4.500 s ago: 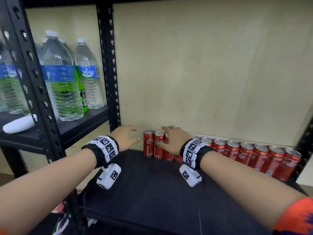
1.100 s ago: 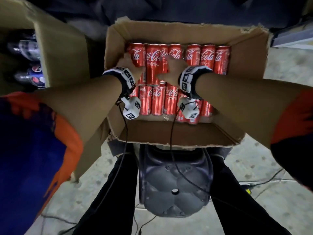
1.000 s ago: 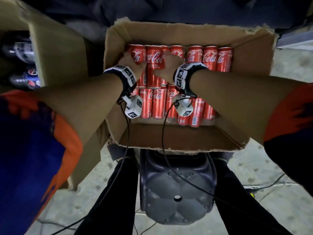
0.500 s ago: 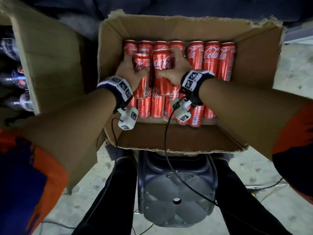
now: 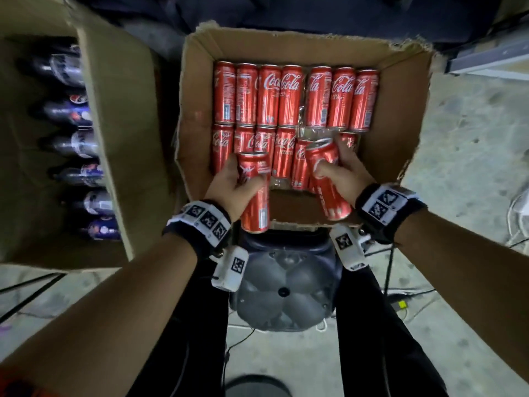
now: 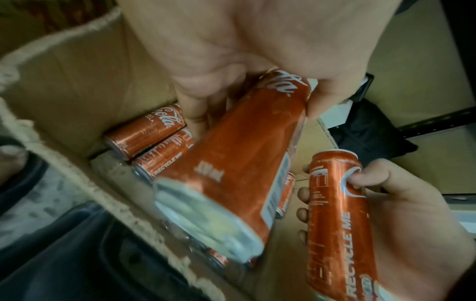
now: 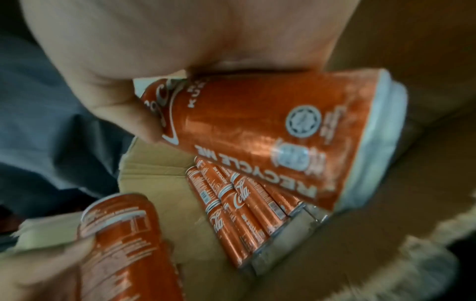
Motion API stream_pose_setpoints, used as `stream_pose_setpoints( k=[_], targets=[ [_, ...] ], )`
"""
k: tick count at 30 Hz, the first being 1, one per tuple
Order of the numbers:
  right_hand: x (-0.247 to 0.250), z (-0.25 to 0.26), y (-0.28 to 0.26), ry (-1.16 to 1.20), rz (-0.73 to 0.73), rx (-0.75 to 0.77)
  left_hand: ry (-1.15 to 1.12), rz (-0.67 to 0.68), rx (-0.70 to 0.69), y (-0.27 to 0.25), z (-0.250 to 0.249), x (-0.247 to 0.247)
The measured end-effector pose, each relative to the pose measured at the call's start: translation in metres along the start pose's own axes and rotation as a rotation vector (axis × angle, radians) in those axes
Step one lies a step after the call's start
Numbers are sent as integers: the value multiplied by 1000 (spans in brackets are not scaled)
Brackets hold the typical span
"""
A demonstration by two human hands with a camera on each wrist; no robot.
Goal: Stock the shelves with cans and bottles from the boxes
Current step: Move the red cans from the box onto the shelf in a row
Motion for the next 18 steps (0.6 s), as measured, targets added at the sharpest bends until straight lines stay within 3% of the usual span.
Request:
stream_pose_setpoints(
  k=[8,12,18],
  targets=[
    [-9,2,-121,-123,-18,60,-244,32,1,-93,-70,-5],
    [-18,24,-195,-156,-22,181,-364,-36,-3,-145,-112,5],
    [-22,59,-307,-77,-7,309,-285,-36,-139,-216,-191,28]
  ],
)
Point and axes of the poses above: each hand's wrist, its own y-axis towards the middle knuckle, its own x-axis out of the back of the hand, z = x × y, the point moved 7 cm from there along y, towards the middle knuckle, and after that the axes turned 15 degrees about -x, right-handed, at the moved point
